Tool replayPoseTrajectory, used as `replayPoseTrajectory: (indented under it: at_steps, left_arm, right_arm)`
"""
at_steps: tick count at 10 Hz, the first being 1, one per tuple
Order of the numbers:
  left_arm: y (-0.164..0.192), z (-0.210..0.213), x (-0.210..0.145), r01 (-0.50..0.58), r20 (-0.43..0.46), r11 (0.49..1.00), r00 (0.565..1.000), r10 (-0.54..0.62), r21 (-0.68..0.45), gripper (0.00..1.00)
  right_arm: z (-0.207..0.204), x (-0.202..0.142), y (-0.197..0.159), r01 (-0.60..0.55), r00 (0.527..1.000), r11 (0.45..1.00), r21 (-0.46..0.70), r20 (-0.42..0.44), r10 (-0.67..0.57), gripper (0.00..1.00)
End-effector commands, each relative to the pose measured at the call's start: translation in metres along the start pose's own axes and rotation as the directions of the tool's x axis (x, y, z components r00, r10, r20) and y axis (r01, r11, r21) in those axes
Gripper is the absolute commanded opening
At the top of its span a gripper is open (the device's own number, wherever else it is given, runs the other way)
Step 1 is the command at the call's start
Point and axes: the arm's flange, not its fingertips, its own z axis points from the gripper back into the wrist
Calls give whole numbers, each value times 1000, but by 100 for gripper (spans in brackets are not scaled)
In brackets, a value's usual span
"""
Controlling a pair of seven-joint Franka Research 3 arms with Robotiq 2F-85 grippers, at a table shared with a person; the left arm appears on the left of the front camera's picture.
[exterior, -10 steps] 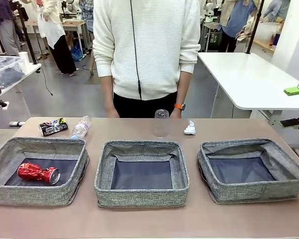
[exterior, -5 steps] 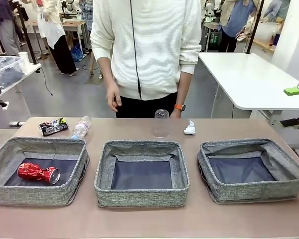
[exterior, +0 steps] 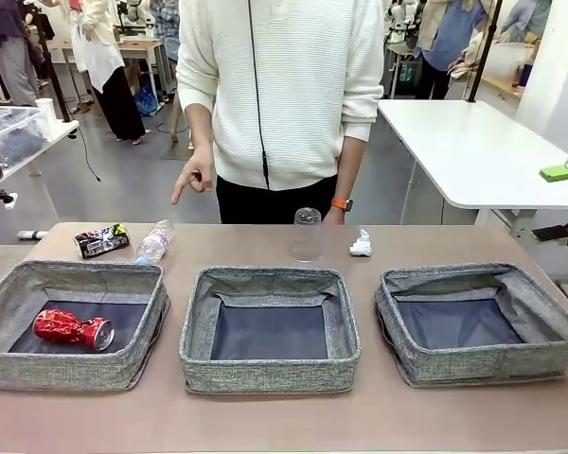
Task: Sort the waste into the appropriate baskets.
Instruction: Pick up the waste item pointed out by the person.
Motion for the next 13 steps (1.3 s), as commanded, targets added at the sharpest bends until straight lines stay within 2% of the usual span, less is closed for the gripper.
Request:
replayPoseTrajectory:
  at_steps: [1, 3, 4, 5, 6, 7, 8, 9, 10, 11, 12, 13]
  left_arm:
    - [-3, -2, -1, 16, 6, 1000, 1000, -16, -17, 100]
    - [0, 0, 0, 0, 0, 1000, 1000, 0, 0, 100]
    - [2, -10, 18, 28, 3, 988, 1000, -29, 151, 100]
    - [3, -29, 46, -12, -28, 960, 999, 20, 281, 100]
    - [7, -63, 87, -75, -28, 886, 995, 99, 458, 100]
    - [15, -95, 121, -59, -120, 831, 981, 150, 552, 100]
    - [28, -123, 148, -33, -151, 748, 972, 177, 663, 100]
    - [46, -147, 166, 7, -150, 635, 974, 172, 773, 100]
    - [67, -172, 170, 95, -209, 544, 966, 152, 834, 100]
    - [75, -186, 166, 169, -250, 539, 965, 80, 825, 100]
    - [45, -181, 164, 72, -144, 634, 988, 63, 770, 100]
    - [45, -181, 164, 72, -144, 634, 988, 63, 770, 100]
  right_arm:
    - [1, 1, 5, 9, 1000, 1000, 7, -5, -9, 100]
    - [1, 1, 5, 9, 1000, 1000, 7, -5, -9, 100]
    - [1, 1, 5, 9, 1000, 1000, 7, -5, -9, 100]
    - [1, 1, 5, 9, 1000, 1000, 7, -5, -9, 100]
    - [1, 1, 5, 9, 1000, 1000, 7, -5, -9, 100]
    - [1, 1, 5, 9, 1000, 1000, 7, -5, -9, 100]
    - [1, 1, 5, 9, 1000, 1000, 7, -5, -9, 100]
    - [1, 1, 5, 9, 1000, 1000, 7, -5, -9, 100]
    - [1, 1, 5, 9, 1000, 1000, 7, -5, -9, 100]
    - [1, 1, 5, 9, 1000, 1000, 7, -5, -9, 100]
    - [1, 1, 5, 9, 1000, 1000, 7, -5, -9, 100]
    - [1, 1, 5, 9, 1000, 1000, 7, -5, -9, 100]
